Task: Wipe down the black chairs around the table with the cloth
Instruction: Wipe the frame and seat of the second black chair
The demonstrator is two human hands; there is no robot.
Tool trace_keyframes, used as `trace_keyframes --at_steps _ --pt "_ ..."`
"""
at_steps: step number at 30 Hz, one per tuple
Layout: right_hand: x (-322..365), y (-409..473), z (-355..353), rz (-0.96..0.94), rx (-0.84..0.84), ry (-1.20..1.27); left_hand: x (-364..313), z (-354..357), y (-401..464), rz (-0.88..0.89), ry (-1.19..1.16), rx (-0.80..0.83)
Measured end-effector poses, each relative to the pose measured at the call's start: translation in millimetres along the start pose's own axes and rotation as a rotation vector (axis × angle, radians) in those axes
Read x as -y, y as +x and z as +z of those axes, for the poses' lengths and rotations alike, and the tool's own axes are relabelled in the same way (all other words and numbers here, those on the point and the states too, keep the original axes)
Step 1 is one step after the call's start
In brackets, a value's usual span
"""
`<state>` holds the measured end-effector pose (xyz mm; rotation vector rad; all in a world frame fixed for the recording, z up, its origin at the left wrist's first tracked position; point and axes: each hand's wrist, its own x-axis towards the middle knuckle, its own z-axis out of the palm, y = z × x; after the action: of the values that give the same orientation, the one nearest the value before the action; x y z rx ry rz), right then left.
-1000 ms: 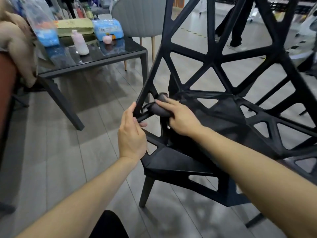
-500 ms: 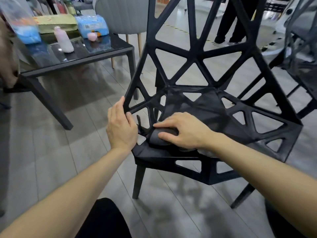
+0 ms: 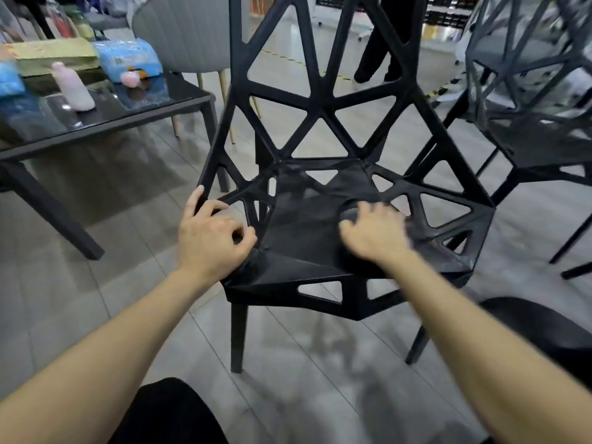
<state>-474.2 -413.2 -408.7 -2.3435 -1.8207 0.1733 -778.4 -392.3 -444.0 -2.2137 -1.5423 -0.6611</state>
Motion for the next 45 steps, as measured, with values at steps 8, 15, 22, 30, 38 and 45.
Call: trace_keyframes --at_steps 8,15,22,30,38,45 --pt "25 -97 25 -0.458 -0.191 0.302 4 -3 -10 0.145 0.082 0.160" --pt "-40 -105 26 0.059 -0.536 0.397 -8 -5 -13 0.061 0.042 0.090" --pt "72 -154 81 -0.603 -0.451 0.391 -10 -8 -15 0.054 0.122 0.125" --pt "-84 -141 53 -0.363 -0.507 0.329 -16 -12 -21 0.008 0.119 0.180" --pt "-120 -134 32 -0.153 -0.248 0.302 -75 -44 -34 -0.127 0.059 0.399" --pt "-169 -143 -20 0.125 0.108 -0.015 -188 -132 -67 -0.222 -0.201 1.067"
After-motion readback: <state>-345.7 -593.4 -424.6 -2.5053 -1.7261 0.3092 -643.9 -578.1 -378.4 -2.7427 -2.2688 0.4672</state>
